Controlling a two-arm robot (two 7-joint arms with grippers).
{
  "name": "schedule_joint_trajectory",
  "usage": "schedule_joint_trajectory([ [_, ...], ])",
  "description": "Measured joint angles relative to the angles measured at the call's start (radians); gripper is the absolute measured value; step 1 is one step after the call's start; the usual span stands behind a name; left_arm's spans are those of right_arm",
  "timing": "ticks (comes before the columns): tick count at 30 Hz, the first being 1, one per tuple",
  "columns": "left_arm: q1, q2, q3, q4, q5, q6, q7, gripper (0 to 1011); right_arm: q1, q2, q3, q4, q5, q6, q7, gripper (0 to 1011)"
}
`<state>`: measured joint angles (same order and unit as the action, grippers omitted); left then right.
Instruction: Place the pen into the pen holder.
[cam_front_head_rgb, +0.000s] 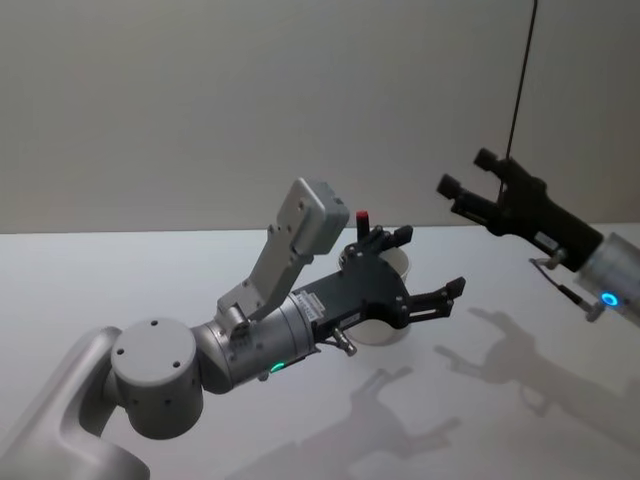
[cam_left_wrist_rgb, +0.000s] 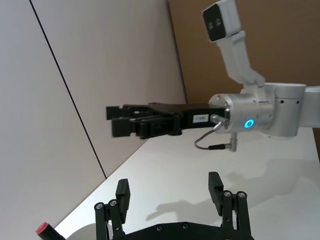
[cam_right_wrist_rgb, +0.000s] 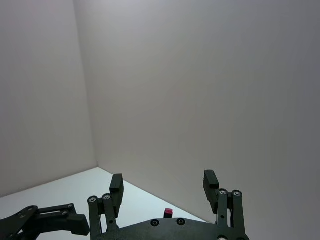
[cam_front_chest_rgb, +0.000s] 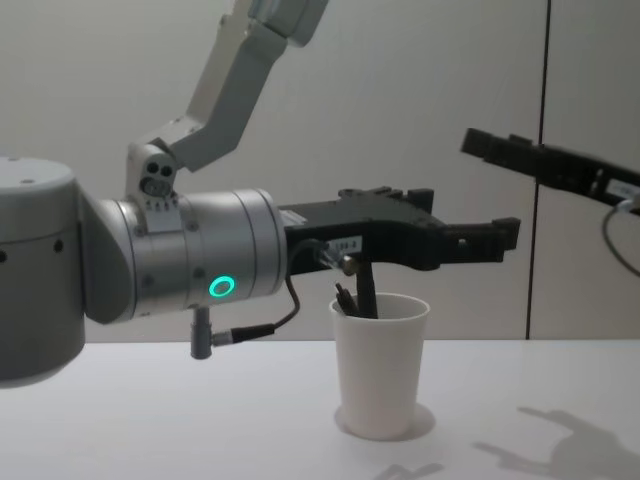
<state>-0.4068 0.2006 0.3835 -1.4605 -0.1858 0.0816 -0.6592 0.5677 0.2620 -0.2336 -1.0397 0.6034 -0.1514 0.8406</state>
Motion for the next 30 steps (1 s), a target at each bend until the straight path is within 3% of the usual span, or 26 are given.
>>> schedule_joint_trajectory([
  [12, 0.0, 0.0, 0.0, 0.0, 0.0, 0.0, 0.0, 1000, -0.14, 0.067, 0.036, -0.205, 0.016, 0.026, -0.141, 1002],
  [20, 0.0, 0.0, 0.0, 0.0, 0.0, 0.0, 0.0, 1000, -0.213, 0.1, 0.052, -0.3, 0.016, 0.038, -0.241, 1002],
  [30, 0.0, 0.0, 0.0, 0.0, 0.0, 0.0, 0.0, 1000, -0.27, 0.125, 0.065, -0.371, 0.013, 0.051, -0.316, 1002],
])
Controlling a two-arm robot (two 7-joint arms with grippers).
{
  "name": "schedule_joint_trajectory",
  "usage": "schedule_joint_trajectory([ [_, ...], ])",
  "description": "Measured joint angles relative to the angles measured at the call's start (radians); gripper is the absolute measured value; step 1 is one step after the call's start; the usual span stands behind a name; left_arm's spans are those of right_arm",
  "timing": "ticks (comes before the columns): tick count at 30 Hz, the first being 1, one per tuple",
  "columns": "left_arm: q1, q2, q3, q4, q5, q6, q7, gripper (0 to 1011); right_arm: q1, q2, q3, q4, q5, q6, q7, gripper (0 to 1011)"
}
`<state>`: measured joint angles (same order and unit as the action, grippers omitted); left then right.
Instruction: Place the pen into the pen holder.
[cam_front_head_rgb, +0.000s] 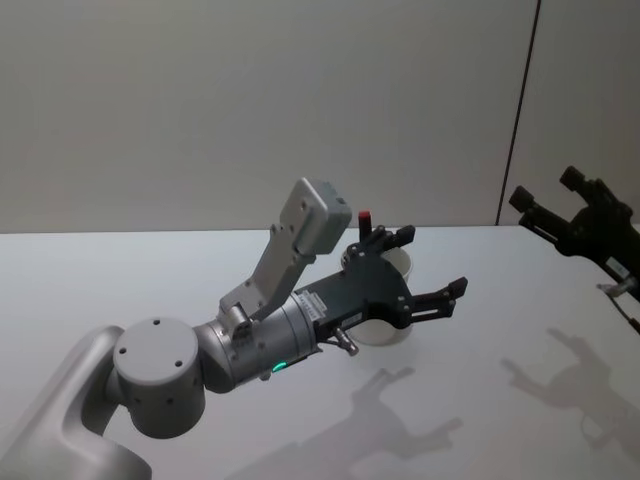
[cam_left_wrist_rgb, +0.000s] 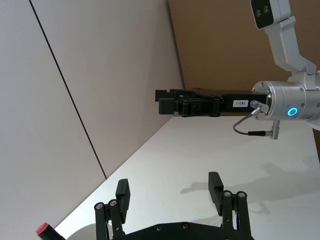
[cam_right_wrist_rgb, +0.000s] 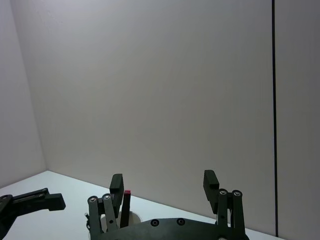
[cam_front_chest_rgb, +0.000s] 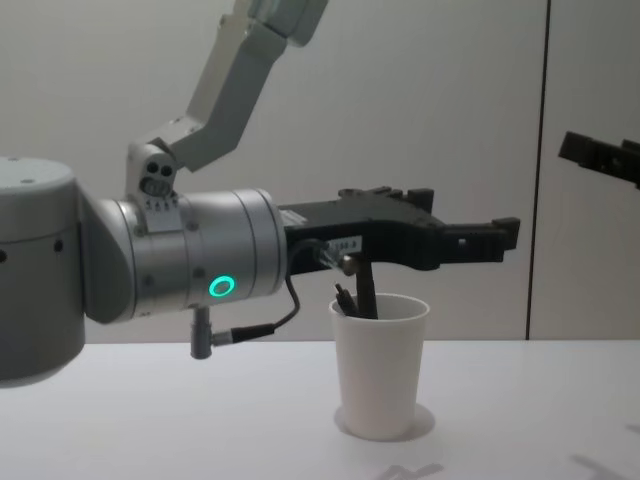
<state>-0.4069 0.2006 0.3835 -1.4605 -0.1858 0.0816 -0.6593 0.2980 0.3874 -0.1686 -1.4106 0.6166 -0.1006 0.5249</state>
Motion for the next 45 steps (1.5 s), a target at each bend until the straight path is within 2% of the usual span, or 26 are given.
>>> schedule_joint_trajectory([
  [18, 0.0, 0.0, 0.0, 0.0, 0.0, 0.0, 0.0, 1000, -0.035, 0.016, 0.008, -0.044, -0.002, 0.007, -0.047, 1002],
  [45, 0.0, 0.0, 0.0, 0.0, 0.0, 0.0, 0.0, 1000, -0.044, 0.019, 0.01, -0.056, -0.003, 0.009, -0.06, 1002],
])
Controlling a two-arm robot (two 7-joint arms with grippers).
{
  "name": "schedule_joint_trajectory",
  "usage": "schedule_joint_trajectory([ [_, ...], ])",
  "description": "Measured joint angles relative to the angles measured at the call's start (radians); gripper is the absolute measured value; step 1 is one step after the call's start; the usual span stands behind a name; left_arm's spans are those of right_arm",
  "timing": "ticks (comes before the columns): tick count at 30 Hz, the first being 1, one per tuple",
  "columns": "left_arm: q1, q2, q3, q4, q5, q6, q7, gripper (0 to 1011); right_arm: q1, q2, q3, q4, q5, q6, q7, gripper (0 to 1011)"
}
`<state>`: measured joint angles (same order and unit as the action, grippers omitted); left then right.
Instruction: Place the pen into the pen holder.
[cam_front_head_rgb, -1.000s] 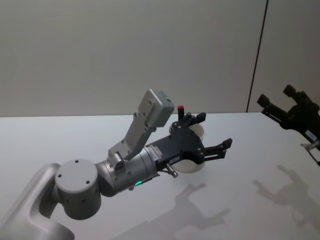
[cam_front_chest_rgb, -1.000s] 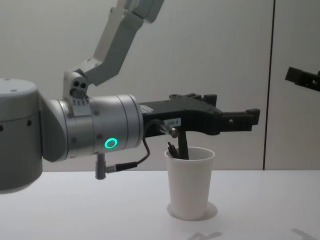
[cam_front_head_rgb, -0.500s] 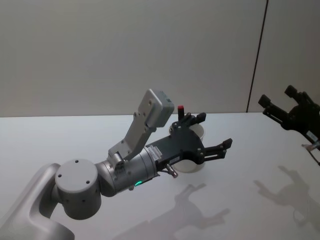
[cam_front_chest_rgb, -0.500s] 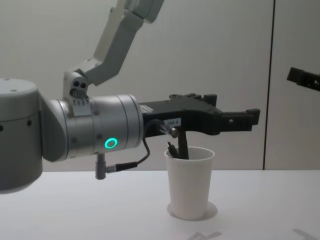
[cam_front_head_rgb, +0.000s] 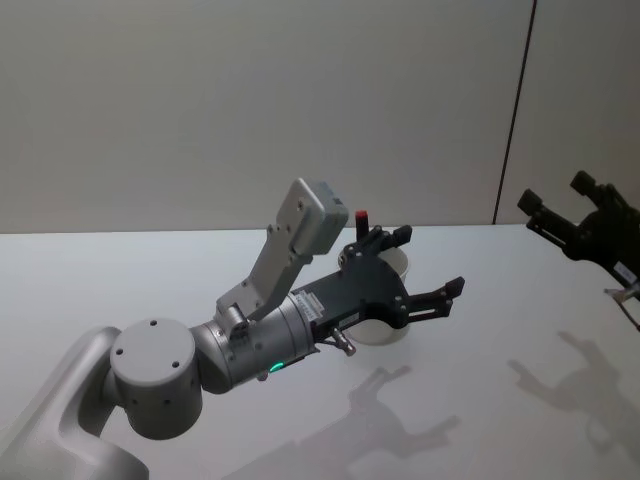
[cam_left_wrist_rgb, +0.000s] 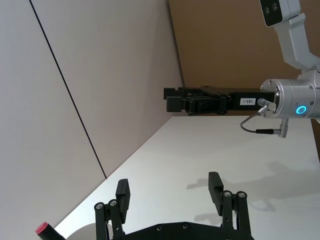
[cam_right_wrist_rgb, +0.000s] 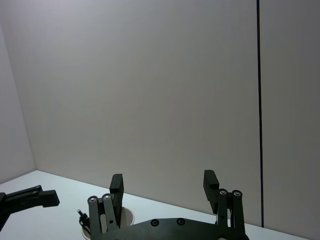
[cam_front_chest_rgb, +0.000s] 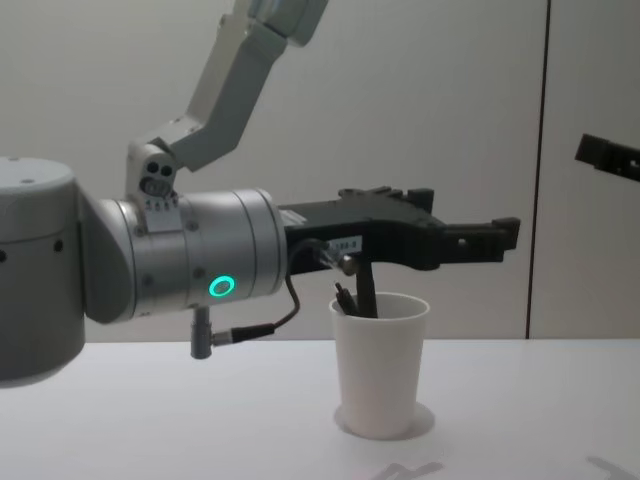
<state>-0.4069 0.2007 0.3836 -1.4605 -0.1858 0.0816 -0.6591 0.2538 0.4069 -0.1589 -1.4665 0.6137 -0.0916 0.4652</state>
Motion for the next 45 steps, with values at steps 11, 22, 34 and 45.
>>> schedule_joint_trajectory([
  [11, 0.02, 0.021, 0.009, -0.019, -0.002, -0.007, 0.077, 1000, -0.048, -0.012, -0.011, -0.054, -0.058, 0.022, -0.071, 1002],
  [22, 0.057, 0.061, 0.024, -0.055, -0.005, -0.022, 0.218, 1000, -0.149, -0.038, -0.037, -0.167, -0.181, 0.07, -0.221, 1002],
  [34, 0.099, 0.106, 0.042, -0.097, -0.009, -0.039, 0.378, 1000, -0.247, -0.064, -0.062, -0.277, -0.3, 0.116, -0.367, 1002],
  [45, 0.137, 0.145, 0.057, -0.133, -0.012, -0.054, 0.518, 1000, -0.268, -0.069, -0.067, -0.3, -0.326, 0.126, -0.398, 1002],
])
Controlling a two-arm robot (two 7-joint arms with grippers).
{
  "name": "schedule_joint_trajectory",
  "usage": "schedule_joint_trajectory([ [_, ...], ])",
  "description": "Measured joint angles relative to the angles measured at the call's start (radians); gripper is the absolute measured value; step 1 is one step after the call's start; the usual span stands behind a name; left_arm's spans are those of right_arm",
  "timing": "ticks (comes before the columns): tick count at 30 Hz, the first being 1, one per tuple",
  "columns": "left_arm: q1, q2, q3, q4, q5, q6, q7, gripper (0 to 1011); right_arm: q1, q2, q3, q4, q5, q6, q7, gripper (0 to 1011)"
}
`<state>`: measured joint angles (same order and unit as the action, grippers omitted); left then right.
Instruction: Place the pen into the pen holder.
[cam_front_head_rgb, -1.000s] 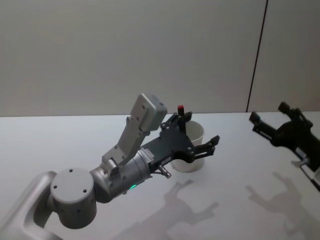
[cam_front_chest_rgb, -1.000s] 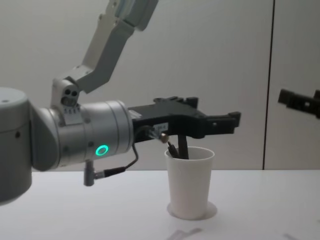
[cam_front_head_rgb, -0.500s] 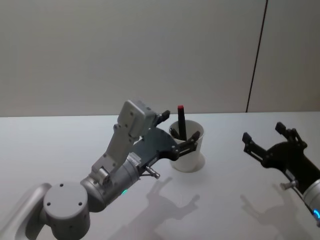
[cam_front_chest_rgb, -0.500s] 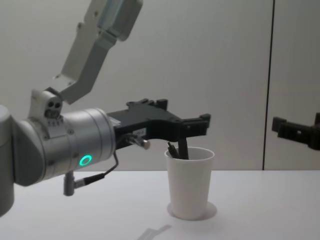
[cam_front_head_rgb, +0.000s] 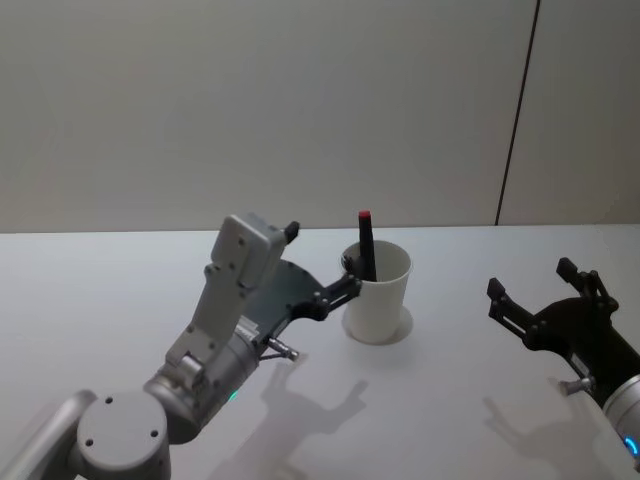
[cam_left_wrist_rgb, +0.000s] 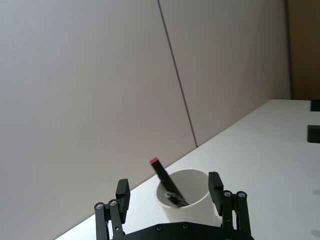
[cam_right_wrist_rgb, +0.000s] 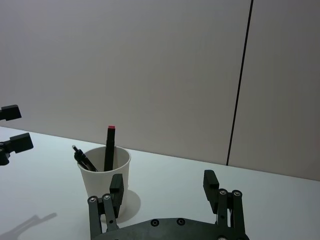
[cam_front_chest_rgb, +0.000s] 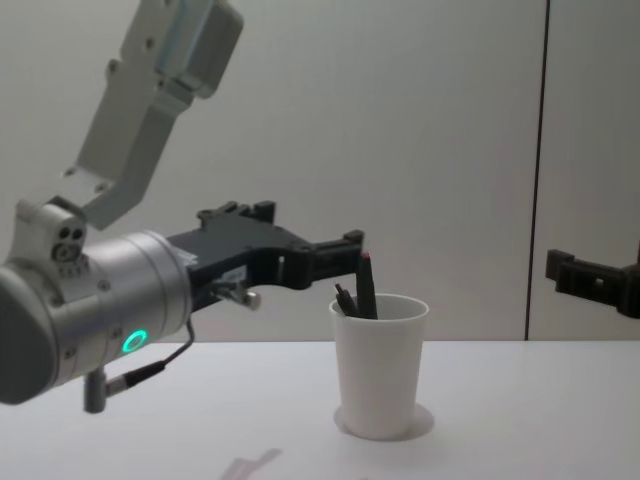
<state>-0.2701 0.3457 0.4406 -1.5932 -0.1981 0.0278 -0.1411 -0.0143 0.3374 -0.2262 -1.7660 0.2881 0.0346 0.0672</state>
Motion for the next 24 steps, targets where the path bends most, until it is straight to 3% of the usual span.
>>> schedule_joint_trajectory([
  [8, 0.025, 0.028, 0.011, -0.026, -0.002, -0.011, 0.099, 1000, 0.0, 0.0, 0.0, -0.001, -0.001, 0.0, -0.001, 1002],
  [12, 0.031, 0.034, 0.013, -0.031, -0.003, -0.013, 0.121, 1000, 0.0, 0.0, 0.0, -0.001, -0.001, 0.0, -0.001, 1002],
  [24, 0.033, 0.036, 0.014, -0.034, -0.003, -0.015, 0.13, 1000, 0.0, 0.0, 0.0, -0.001, -0.001, -0.001, 0.0, 1002],
])
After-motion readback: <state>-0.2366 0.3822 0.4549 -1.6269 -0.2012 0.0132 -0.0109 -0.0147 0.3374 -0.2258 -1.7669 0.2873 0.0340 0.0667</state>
